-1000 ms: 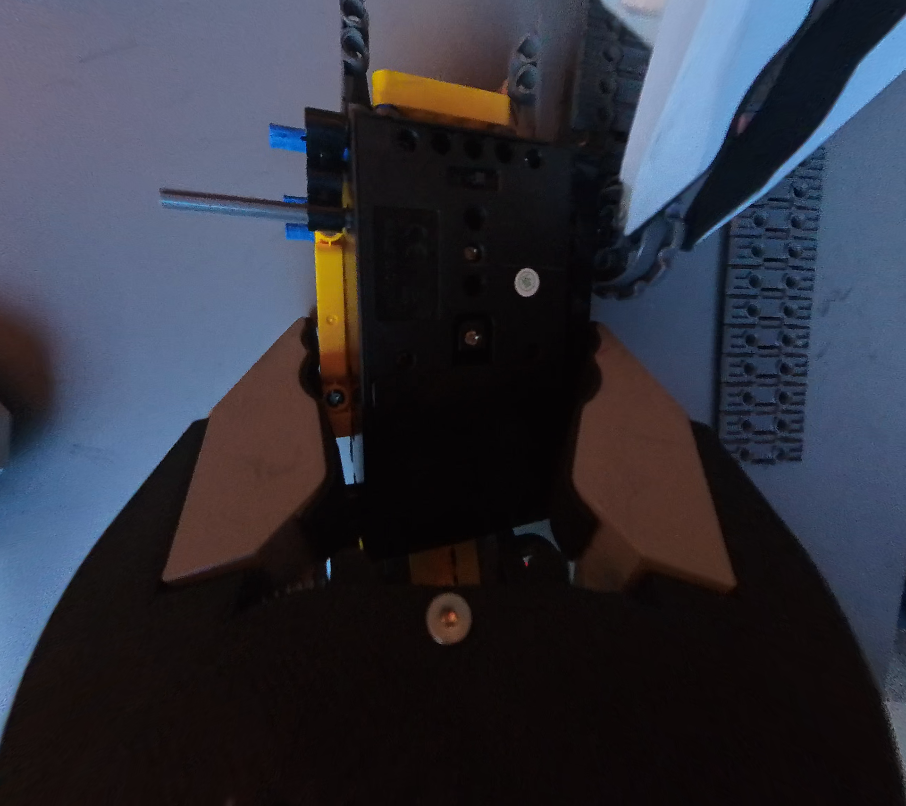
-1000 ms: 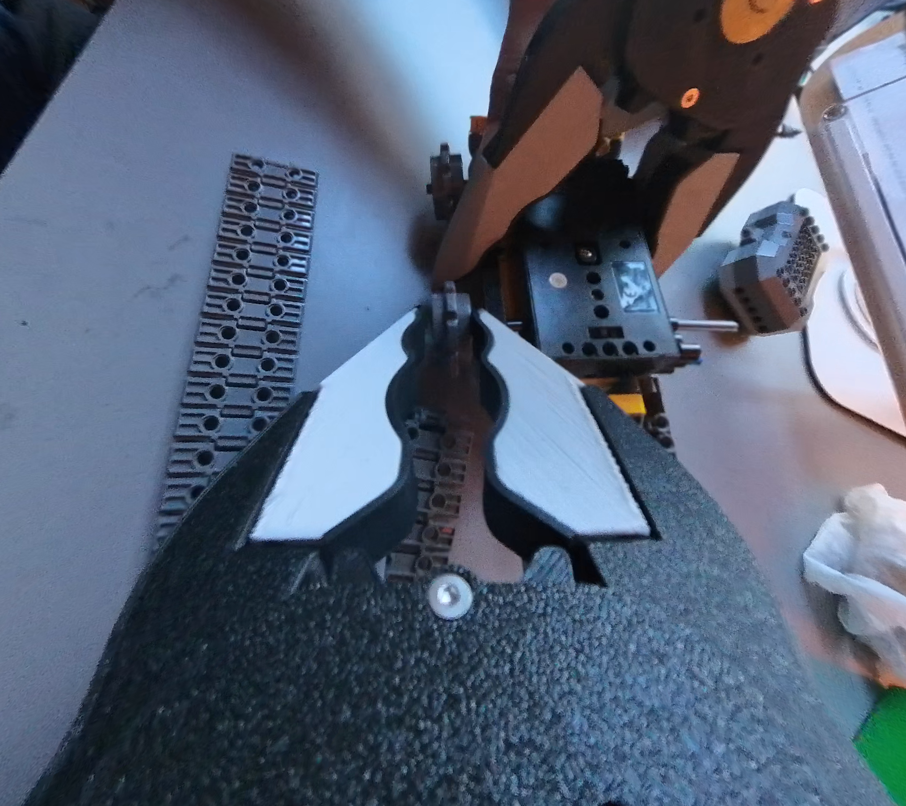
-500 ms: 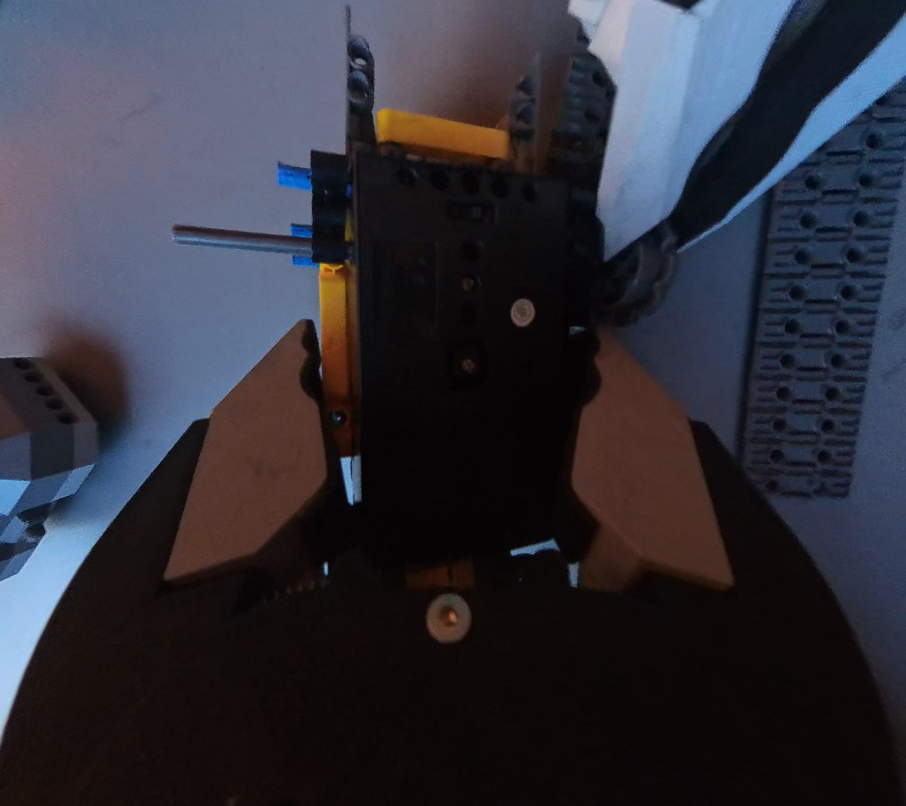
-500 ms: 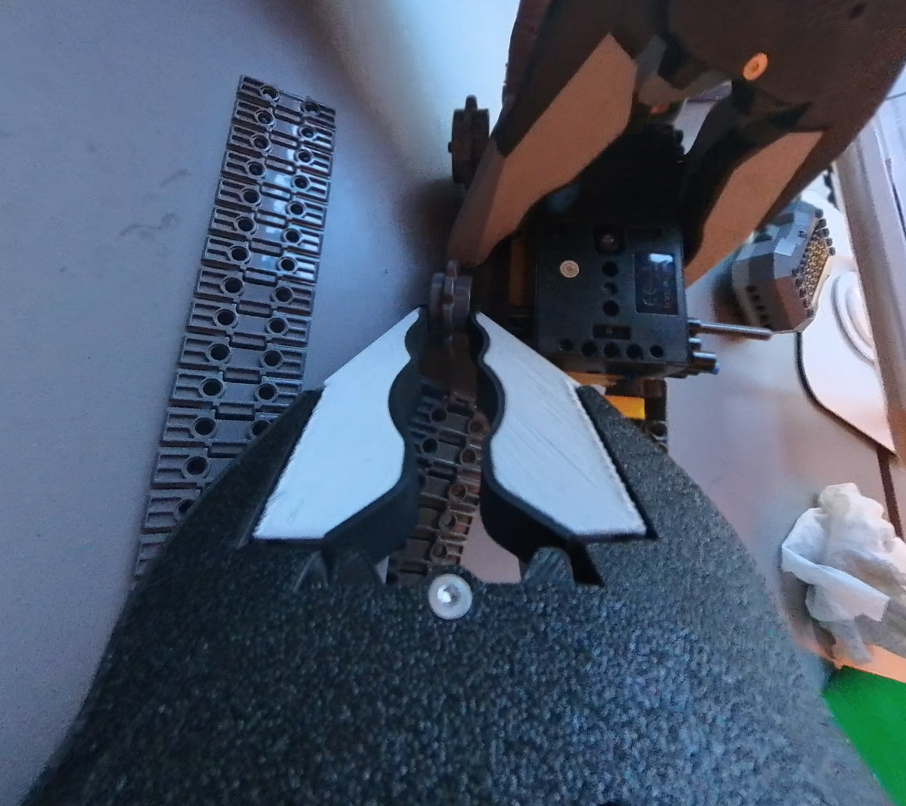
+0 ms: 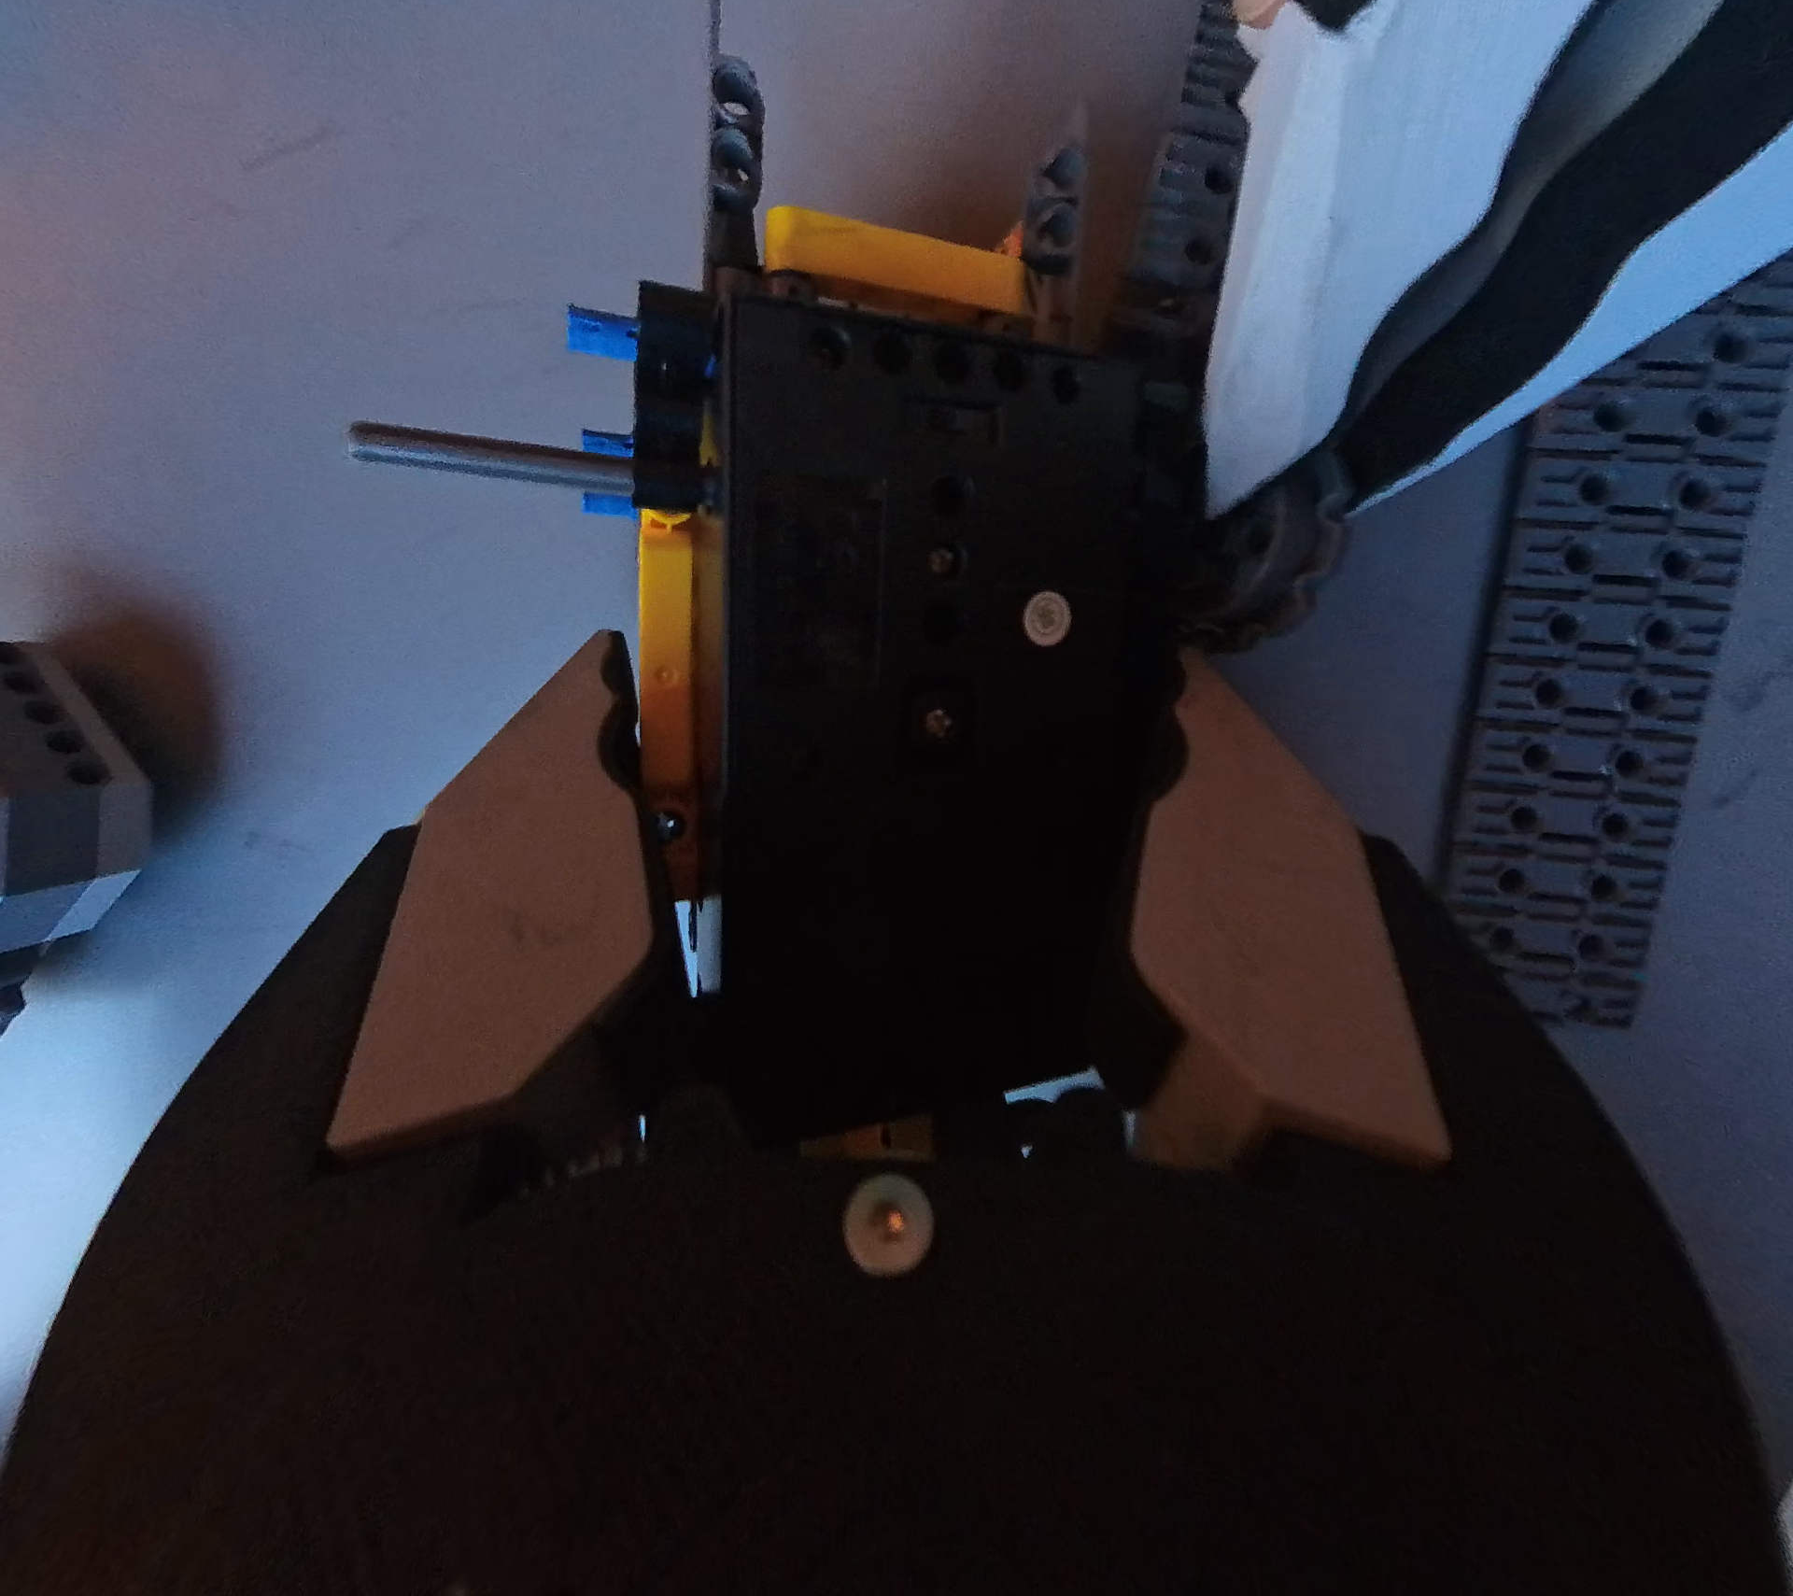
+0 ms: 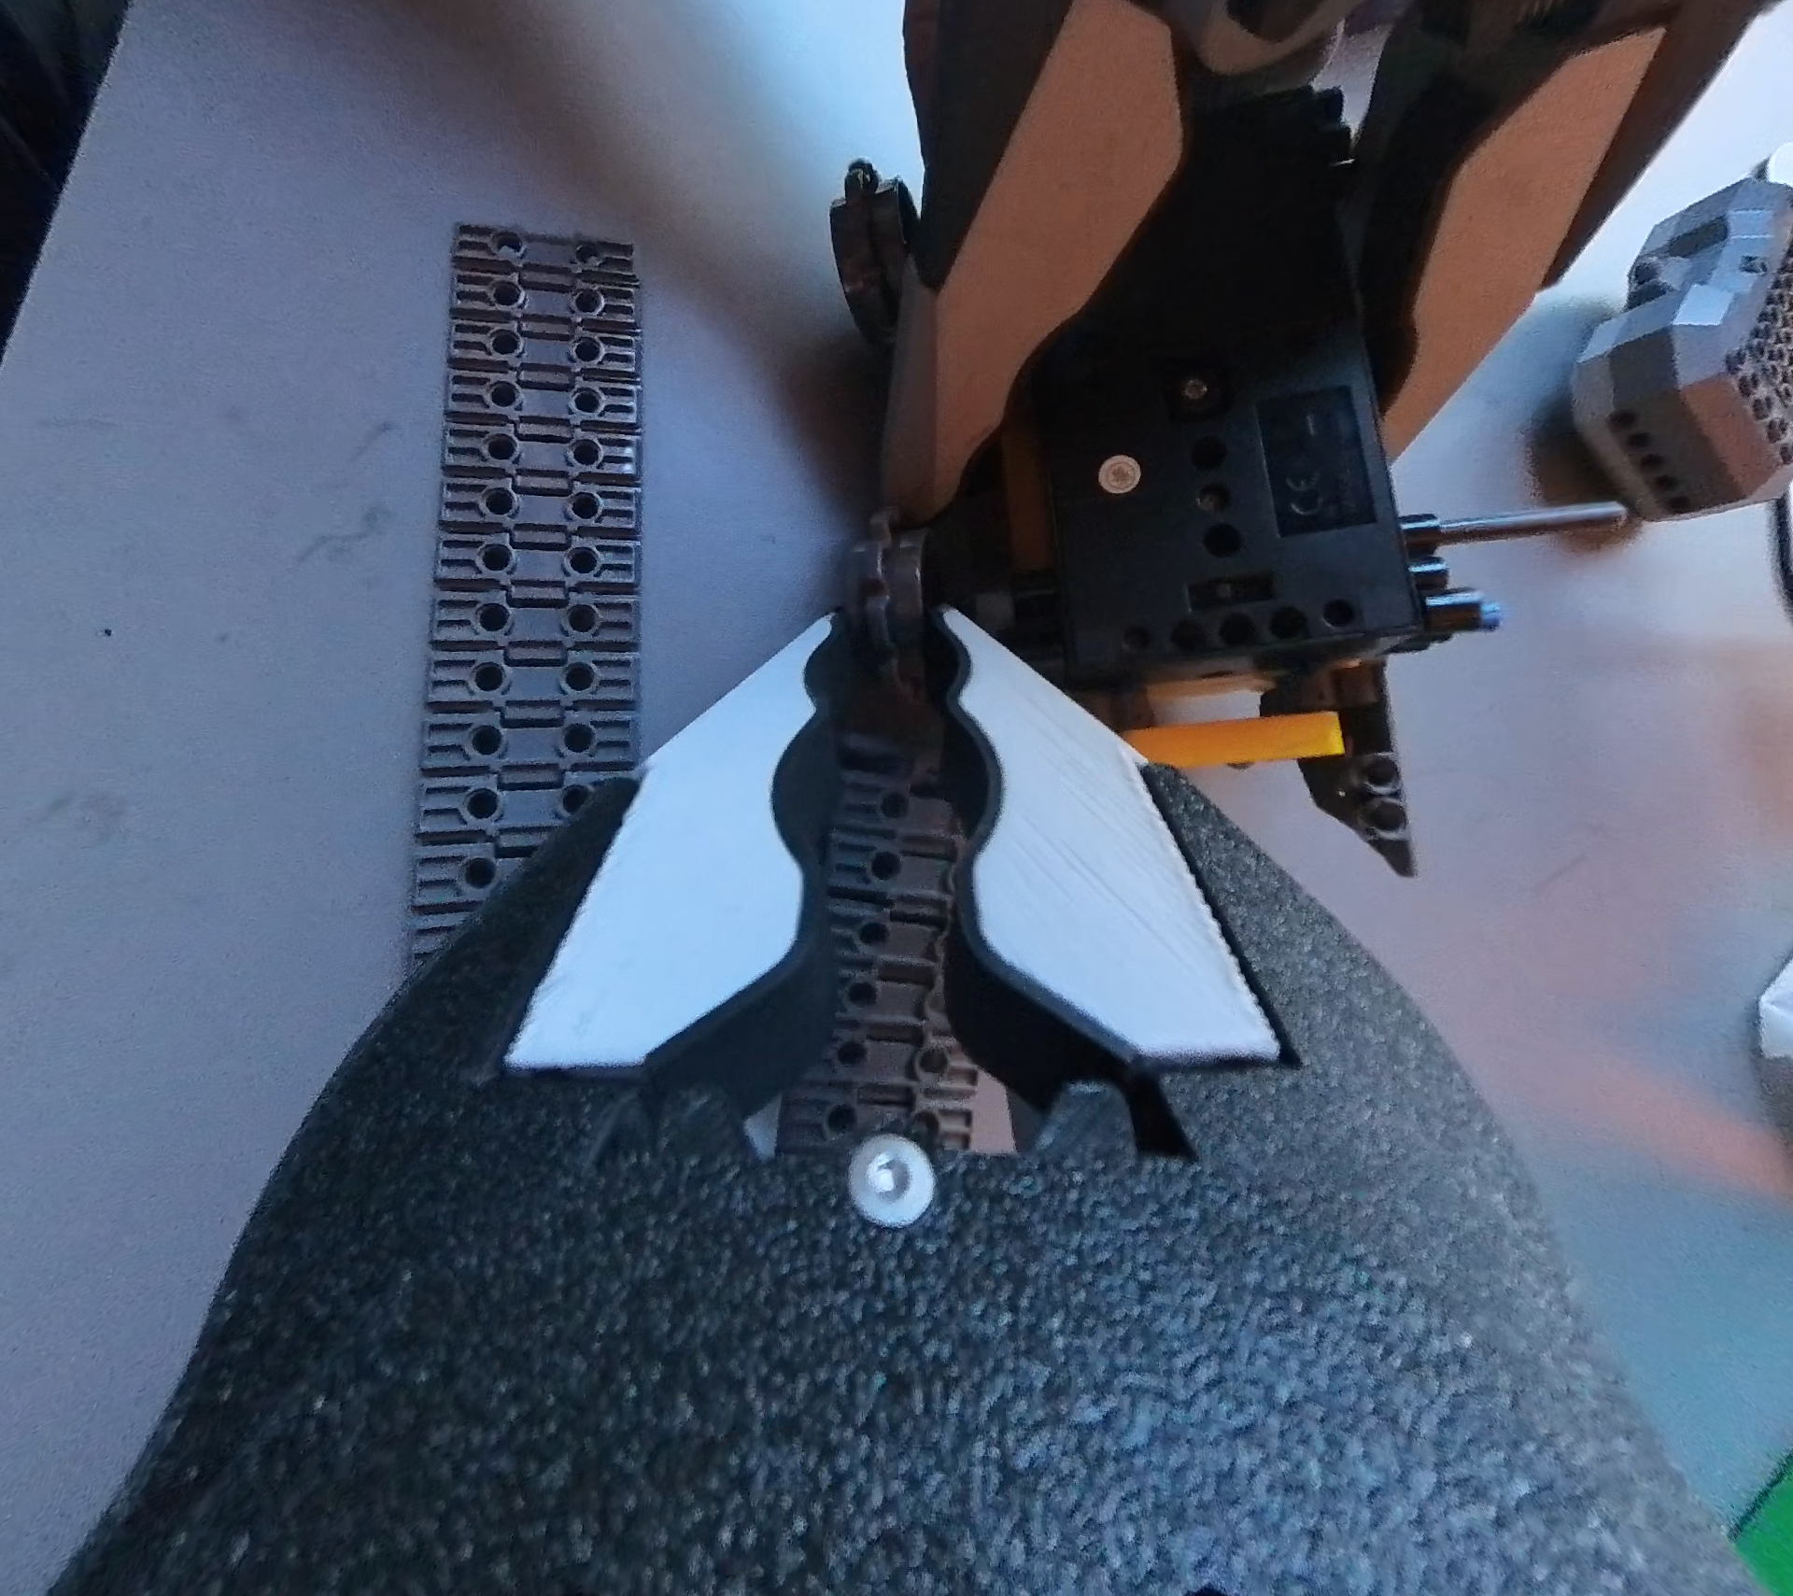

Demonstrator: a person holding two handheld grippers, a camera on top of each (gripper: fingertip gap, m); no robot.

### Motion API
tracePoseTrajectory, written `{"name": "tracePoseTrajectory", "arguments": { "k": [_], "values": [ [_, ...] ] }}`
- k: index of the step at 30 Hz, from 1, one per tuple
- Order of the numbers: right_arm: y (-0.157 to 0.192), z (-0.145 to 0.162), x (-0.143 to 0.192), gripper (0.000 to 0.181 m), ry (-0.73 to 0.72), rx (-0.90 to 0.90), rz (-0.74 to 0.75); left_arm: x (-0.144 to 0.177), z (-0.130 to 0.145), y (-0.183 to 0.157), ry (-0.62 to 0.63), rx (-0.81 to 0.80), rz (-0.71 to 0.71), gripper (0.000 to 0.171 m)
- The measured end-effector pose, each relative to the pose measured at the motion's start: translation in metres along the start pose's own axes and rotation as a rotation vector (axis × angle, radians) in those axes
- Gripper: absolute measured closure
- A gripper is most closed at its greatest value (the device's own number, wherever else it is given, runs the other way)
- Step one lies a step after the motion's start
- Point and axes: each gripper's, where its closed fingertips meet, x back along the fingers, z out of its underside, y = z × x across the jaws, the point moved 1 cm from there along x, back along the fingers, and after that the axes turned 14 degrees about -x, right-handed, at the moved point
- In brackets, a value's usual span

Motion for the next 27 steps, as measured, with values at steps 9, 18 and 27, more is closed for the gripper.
{"name": "tracePoseTrajectory", "arguments": {
  "k": [9, 18, 27],
  "values": [
    [0.003, -0.002, 0.001, 0.171, 0.029, 0.087, 0.028, -0.001, -0.001, -0.004, 0.0, -0.011, 0.039, 0.067],
    [0.003, -0.01, 0.003, 0.17, -0.068, 0.191, 0.066, 0.0, -0.002, -0.006, -0.058, 0.002, 0.112, 0.066],
    [0.001, -0.019, 0.0, 0.161, -0.112, 0.191, 0.045, 0.001, -0.001, -0.004, -0.121, 0.058, 0.142, 0.066]
  ]
}}
